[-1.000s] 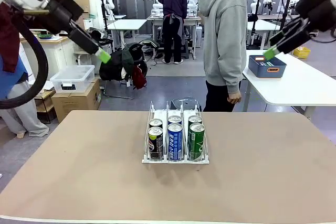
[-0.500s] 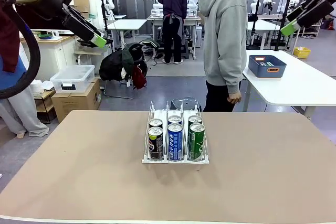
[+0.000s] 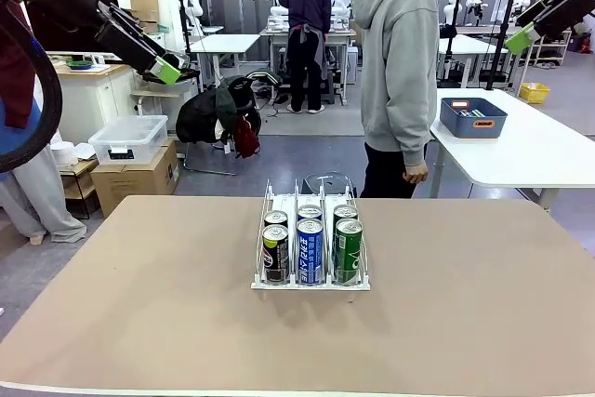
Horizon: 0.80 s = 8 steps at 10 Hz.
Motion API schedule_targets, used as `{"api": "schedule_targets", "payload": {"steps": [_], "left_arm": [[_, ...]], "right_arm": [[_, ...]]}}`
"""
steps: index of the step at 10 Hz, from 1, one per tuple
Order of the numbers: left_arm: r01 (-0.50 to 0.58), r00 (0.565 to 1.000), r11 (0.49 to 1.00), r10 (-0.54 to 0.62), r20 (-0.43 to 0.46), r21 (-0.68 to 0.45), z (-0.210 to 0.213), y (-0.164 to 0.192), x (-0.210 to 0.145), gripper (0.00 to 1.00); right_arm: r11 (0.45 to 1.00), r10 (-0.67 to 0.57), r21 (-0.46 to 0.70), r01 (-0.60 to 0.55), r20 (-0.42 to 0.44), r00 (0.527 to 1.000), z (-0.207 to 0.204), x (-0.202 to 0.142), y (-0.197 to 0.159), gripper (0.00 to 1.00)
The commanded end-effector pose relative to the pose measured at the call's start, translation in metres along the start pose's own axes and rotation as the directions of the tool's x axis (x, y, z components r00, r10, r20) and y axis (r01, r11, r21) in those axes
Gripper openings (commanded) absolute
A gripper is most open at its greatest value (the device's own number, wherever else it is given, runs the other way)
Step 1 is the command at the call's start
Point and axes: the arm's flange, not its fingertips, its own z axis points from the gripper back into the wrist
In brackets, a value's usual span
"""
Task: Fill the beverage cans into the dispenser.
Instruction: Pick up the Ionic drink handed by the human.
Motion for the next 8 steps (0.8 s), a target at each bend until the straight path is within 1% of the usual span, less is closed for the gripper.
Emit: {"api": "schedule_targets", "payload": {"steps": [1,8], "left_arm": [[0.009,1.0,1.0,-0.009,0.003,0.027,-0.0026,0.0015,0.0031,1.0],[0.009,1.0,1.0,-0.009,0.003,0.027,-0.0026,0.0015,0.0031,1.0]], "right_arm": [[1.0,0.003,0.002,-0.003,0.001,1.0,-0.0002,0.0008,0.0008,1.0],[1.0,0.003,0.002,-0.003,0.001,1.0,-0.0002,0.0008,0.0008,1.0]]}}
